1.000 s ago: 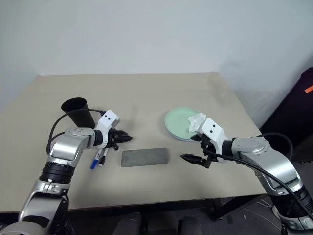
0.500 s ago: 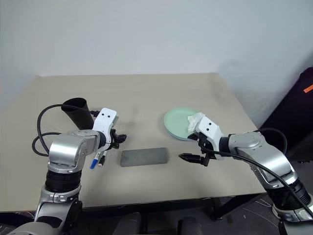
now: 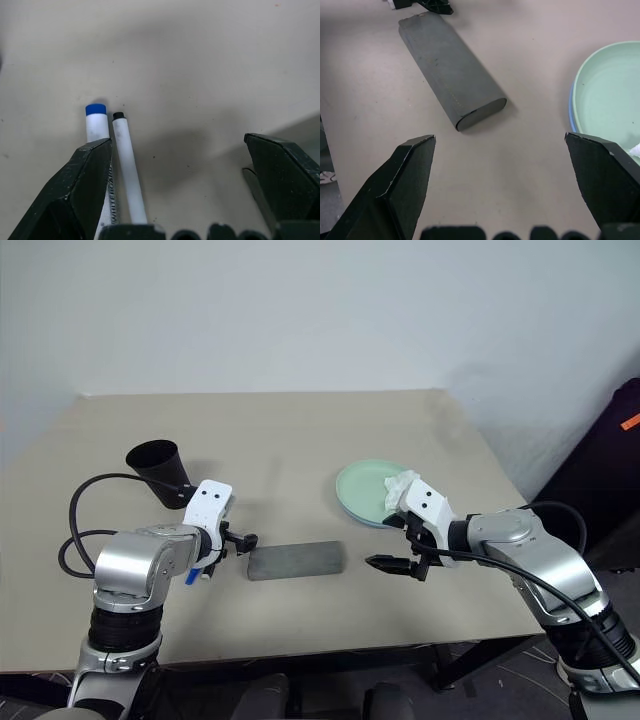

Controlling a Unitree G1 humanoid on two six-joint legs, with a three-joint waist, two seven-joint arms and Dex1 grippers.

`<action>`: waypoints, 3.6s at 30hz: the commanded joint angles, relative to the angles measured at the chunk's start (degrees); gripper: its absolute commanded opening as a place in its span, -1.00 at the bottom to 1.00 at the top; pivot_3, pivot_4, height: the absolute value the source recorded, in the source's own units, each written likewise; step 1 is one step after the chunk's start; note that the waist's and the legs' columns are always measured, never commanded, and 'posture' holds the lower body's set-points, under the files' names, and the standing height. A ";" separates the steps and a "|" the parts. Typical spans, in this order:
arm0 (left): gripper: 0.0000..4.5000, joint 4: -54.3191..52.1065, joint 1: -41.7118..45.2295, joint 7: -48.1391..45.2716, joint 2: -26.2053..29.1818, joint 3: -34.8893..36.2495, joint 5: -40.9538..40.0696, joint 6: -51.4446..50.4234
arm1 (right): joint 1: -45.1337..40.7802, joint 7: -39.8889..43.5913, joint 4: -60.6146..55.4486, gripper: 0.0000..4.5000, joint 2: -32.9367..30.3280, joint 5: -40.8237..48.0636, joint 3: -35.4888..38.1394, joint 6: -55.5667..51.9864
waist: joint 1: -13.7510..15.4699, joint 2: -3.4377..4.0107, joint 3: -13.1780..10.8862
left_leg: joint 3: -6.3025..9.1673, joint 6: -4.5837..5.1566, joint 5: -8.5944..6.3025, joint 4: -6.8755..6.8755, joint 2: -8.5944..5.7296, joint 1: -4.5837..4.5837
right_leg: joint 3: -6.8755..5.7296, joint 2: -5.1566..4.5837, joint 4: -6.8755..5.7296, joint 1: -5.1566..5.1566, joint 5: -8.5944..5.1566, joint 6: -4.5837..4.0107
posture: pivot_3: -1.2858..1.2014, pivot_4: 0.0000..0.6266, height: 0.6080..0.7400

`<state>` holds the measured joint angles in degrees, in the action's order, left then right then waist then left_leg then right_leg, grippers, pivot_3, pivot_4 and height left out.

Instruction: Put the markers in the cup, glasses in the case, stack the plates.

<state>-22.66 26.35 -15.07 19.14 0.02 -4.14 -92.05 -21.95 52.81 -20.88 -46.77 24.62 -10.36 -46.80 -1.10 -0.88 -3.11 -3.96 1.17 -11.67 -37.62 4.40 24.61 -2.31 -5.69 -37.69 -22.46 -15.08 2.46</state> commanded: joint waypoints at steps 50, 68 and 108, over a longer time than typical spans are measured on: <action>0.45 6.25 -0.83 13.61 -4.11 8.37 -3.59 -0.45 | -1.92 -1.75 0.27 1.00 1.71 -0.57 1.30 0.24 | -0.16 0.03 0.03 | -0.03 -0.01 0.00 0.06 -0.01 -0.04 | 0.01 0.01 0.02 -0.01 0.04 -0.02 | 0.03 -1.00 1.00; -0.99 7.93 0.00 13.11 -4.23 8.26 -3.76 -0.45 | -1.92 -2.28 0.16 1.00 2.03 -0.71 1.57 0.15 | -0.15 0.06 0.04 | -0.03 -0.01 -0.01 0.09 0.00 -0.05 | -0.01 -0.01 0.02 -0.02 0.07 -0.05 | 0.03 -1.00 1.00; -0.99 69.15 23.93 0.42 9.76 13.15 -1.34 106.44 | -2.37 -5.24 -0.11 1.00 5.99 -1.29 1.78 -0.15 | 0.01 -0.08 -0.03 | -0.17 0.00 0.02 0.31 -0.06 0.07 | 0.00 -0.01 0.23 -0.05 0.21 -0.01 | 0.03 -1.00 1.00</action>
<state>46.60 48.47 -14.41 27.96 12.48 -5.20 12.47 -23.81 47.78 -19.61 -40.82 22.92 -10.43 -47.26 -1.09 -0.96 -3.15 -4.13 1.17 -11.65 -37.30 4.34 24.68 -2.31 -5.70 -37.47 -22.50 -14.86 2.45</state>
